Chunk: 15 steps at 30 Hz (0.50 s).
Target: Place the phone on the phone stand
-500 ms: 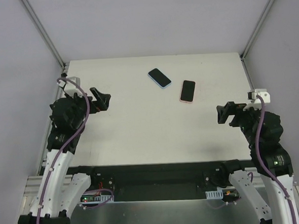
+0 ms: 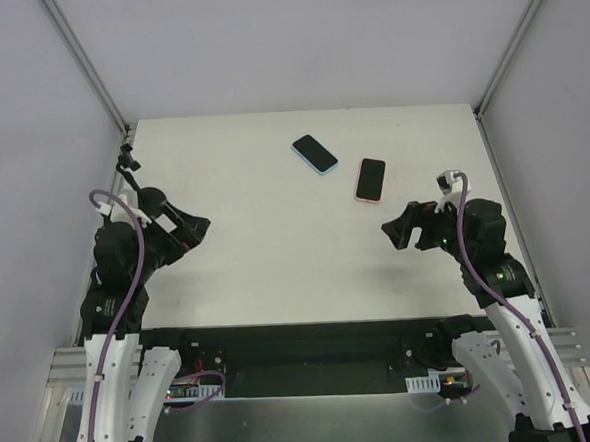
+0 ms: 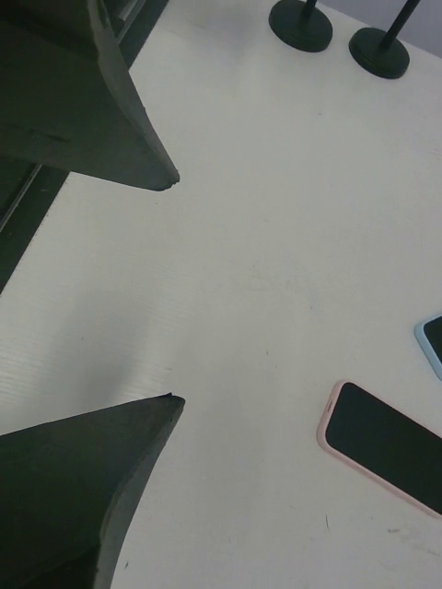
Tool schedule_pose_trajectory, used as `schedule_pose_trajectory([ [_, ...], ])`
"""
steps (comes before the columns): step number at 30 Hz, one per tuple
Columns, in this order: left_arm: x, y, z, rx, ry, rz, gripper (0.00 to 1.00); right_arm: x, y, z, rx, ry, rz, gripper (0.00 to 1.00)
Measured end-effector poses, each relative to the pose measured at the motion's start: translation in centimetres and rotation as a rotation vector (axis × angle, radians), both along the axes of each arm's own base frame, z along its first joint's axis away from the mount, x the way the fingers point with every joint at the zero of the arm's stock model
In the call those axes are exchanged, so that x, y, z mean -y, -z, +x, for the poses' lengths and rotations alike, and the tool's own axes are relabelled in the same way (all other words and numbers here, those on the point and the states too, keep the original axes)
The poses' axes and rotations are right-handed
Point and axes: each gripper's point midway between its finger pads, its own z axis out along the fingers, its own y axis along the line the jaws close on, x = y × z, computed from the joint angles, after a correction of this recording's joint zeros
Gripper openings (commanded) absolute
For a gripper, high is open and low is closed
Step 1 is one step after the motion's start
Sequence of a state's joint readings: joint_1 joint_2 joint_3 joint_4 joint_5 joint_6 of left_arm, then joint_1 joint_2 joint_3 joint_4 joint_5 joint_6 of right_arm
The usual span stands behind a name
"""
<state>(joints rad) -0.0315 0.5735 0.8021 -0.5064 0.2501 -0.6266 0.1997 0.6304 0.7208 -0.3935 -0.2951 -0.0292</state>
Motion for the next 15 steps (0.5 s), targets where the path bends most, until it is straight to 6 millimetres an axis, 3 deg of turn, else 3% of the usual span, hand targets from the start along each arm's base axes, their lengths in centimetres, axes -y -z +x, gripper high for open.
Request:
schedule_pose_trajectory([
  [3, -1.3, 0.3, -0.9, -0.038, -0.095, -0.007, 0.99, -0.9, 0.1, -0.7, 0.006, -0.037, 0.05, 0.96],
  [8, -4.0, 2.6, 0.6, -0.192, -0.273, -0.029, 0.99, -1.9, -1.5, -1.8, 0.053, -0.084, 0.121, 0.96],
  [11, -7.0, 3.7, 1.6, -0.264, -0.442, -0.048, 0.99, -2.1, -2.5, -2.5, 0.081, -0.101, 0.15, 0.96],
  [15, -11.5, 4.1, 1.1, -0.285, -0.678, -0.028, 0.99, -2.2, -3.2, -3.5, 0.104, -0.108, 0.175, 0.96],
])
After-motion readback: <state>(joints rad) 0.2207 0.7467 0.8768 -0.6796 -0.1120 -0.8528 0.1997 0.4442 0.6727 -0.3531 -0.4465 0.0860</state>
